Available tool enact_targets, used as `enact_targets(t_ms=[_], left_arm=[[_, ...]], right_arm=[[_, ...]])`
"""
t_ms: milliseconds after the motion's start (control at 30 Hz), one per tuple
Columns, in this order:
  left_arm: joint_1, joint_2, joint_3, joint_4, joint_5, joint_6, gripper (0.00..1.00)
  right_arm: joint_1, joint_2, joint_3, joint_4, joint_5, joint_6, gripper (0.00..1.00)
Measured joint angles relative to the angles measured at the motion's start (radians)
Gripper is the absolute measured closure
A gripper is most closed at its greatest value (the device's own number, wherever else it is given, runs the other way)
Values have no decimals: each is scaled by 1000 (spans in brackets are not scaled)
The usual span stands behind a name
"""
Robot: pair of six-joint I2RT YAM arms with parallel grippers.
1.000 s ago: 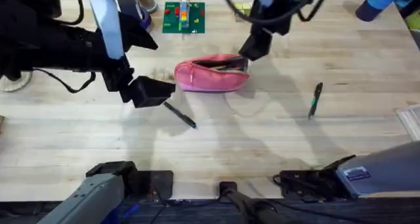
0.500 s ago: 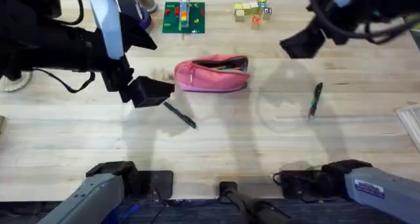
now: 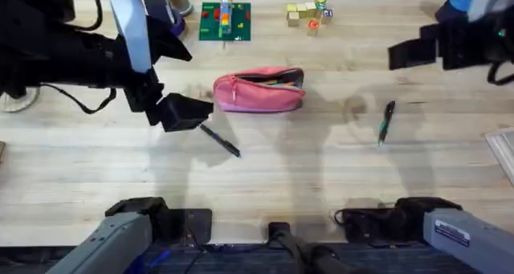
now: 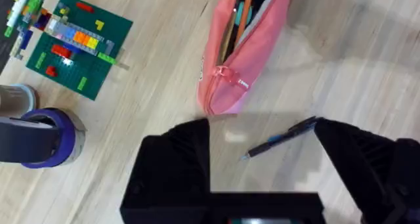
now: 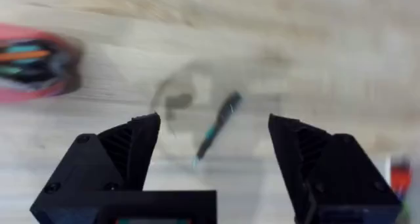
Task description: Unzip the bag, pick up the pens from the table one at a time and place them inside, then zip the bag closed.
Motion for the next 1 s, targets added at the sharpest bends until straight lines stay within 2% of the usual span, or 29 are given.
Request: enact_targets(t_ms=[133,300,800,1000], left_arm=[[0,0,0,0,0,0,8],[0,0,0,0,0,0,8],[0,0,0,0,0,0,8],[0,0,0,0,0,0,8]], right_arm=[[-46,0,-1,-108,99,213,5],[-74,0,-3,-114,128,365,5],[-74,0,-13,-48,137,442,5],[-74,4,-127,32,139,485,5]])
